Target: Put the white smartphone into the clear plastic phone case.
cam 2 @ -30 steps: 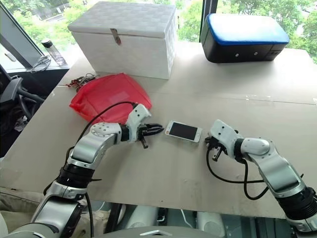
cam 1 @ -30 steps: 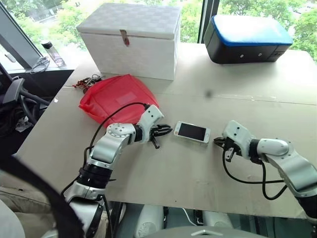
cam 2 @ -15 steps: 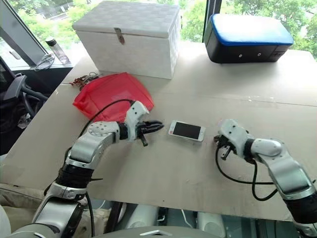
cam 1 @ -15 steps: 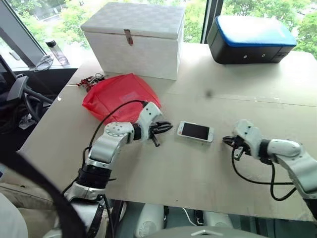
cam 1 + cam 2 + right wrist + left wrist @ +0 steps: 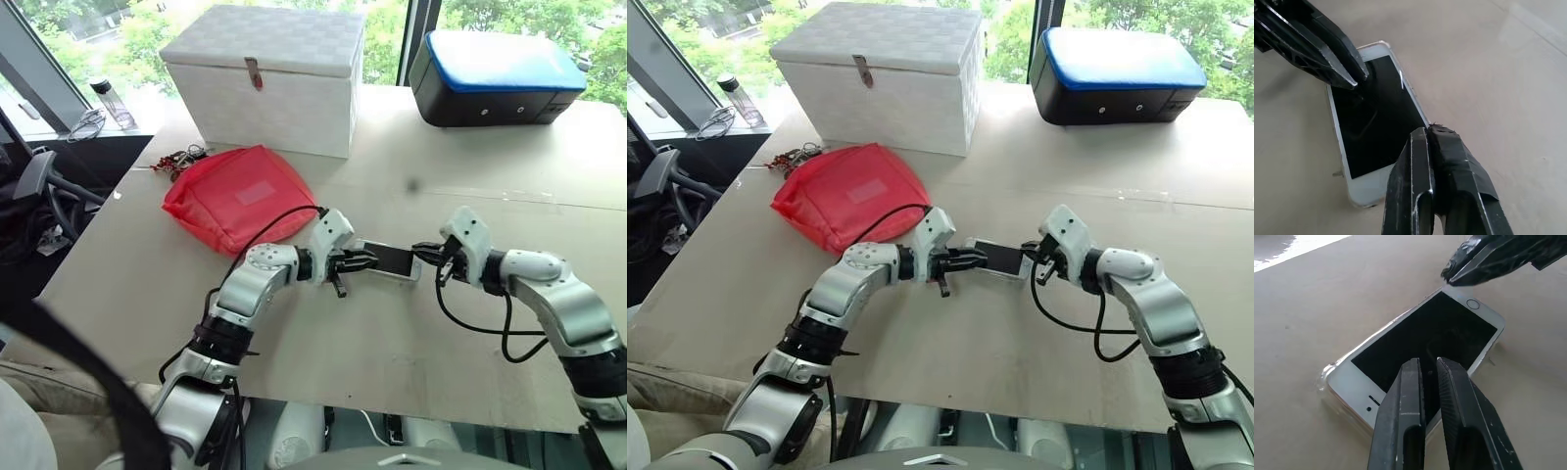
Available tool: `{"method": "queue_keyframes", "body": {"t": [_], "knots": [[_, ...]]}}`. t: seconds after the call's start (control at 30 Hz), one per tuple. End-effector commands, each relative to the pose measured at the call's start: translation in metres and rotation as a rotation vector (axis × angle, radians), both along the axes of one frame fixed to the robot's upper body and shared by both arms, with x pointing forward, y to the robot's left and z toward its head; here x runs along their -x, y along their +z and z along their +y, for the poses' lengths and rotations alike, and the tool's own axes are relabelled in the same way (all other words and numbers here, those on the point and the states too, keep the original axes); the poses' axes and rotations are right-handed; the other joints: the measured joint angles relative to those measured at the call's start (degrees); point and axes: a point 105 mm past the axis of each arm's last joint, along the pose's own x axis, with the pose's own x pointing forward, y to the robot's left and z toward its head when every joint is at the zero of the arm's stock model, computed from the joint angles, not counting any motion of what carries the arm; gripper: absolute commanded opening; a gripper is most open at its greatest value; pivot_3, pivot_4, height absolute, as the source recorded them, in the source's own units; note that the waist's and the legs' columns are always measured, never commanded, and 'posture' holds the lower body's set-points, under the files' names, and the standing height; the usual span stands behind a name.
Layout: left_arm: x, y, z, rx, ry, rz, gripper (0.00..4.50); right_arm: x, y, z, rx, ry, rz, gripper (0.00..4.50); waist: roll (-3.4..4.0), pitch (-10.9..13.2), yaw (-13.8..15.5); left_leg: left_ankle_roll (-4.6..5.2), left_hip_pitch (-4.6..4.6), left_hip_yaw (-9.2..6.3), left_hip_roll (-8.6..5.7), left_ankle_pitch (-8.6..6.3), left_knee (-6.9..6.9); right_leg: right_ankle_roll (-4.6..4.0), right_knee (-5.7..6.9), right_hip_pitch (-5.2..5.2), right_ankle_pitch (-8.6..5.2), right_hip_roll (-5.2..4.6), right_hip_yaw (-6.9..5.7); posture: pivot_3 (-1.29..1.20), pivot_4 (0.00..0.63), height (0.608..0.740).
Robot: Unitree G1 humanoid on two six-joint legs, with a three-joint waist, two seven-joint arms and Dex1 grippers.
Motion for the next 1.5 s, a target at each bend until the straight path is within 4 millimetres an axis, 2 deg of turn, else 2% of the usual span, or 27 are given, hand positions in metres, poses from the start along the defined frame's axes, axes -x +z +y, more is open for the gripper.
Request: {"method": "queue_keyframes", "body": {"t": [0.03,0.23,0.4,0.67,1.33,1.5], "knots": [[0.002,-0.010,0.001,-0.029,0.008,0.019,0.53,0.004,-0.010,-0.005,0.099,0.057,0.034,0.00,0.01,0.0,0.0,0.00,0.00,0.00,0.00,0.00,0.00,0.00,-0.01,0.00,0.00,-0.01,0.00,0.00,0.150,0.740],[0.001,-0.017,0.003,-0.026,0.055,0.028,0.53,0.011,-0.039,-0.020,0.232,0.094,0.194,0.00,-0.07,-0.3,0.0,0.01,0.12,-0.02,-0.01,-0.01,0.01,0.00,-0.01,0.13,0.00,-0.03,-0.01,0.00,0.150,0.740],[0.002,-0.018,0.002,-0.024,0.069,0.029,0.53,0.009,-0.050,-0.019,0.265,0.120,0.246,0.00,-0.28,-0.5,0.0,0.03,1.05,-0.07,0.00,-0.02,-0.14,-0.03,-0.22,1.08,-0.03,-0.12,-0.05,0.00,0.150,0.740],[0.003,-0.018,0.001,-0.024,0.084,0.026,0.53,0.008,-0.077,-0.019,0.296,0.123,0.359,0.00,-0.73,-1.5,-0.1,0.02,1.26,-0.07,0.03,-0.02,-0.17,-0.05,-0.22,1.17,-0.03,-0.38,-0.03,0.00,0.150,0.740],[0.005,-0.016,-0.002,-0.025,0.084,0.029,0.53,0.026,-0.112,-0.026,0.356,0.130,0.532,0.00,-0.97,-3.4,-0.1,0.03,1.38,-0.07,0.06,-0.07,-1.05,-0.36,-1.17,1.29,-0.14,-0.81,-0.02,0.00,0.150,0.740],[0.004,-0.016,-0.002,-0.024,0.089,0.029,0.53,0.034,-0.120,-0.023,0.366,0.157,0.571,0.00,-0.92,-3.9,-0.1,0.01,1.49,-0.02,0.06,-0.08,-1.37,-0.40,-1.27,1.29,-0.16,-0.87,-0.01,0.00,0.150,0.740]]}}
